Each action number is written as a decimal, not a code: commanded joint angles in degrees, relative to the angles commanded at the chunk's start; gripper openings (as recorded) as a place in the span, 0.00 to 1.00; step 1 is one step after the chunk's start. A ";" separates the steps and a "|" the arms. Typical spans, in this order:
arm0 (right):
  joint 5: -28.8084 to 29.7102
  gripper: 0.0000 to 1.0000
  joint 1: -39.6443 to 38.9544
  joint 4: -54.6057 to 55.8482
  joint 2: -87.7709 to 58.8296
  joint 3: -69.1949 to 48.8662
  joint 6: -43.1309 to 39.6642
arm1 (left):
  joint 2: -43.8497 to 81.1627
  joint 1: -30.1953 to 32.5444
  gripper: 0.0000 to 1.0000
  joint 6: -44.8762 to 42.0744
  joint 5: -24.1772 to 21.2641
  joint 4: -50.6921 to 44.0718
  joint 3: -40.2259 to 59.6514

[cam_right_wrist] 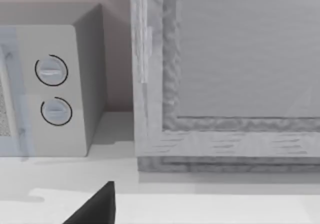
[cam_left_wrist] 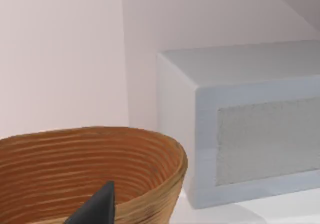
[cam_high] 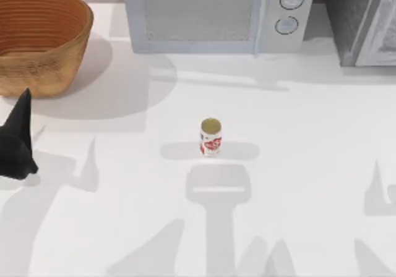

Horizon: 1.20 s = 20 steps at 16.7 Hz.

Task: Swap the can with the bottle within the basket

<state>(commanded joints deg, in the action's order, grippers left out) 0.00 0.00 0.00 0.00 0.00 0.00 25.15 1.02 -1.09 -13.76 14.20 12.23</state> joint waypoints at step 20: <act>0.00 1.00 0.00 0.00 0.00 0.00 0.00 | -12.55 -5.79 1.00 -0.19 10.07 -3.60 -12.53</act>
<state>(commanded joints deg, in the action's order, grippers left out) 0.00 0.00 0.00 0.00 0.00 0.00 12.60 -4.76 -1.28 -3.69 10.59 -0.30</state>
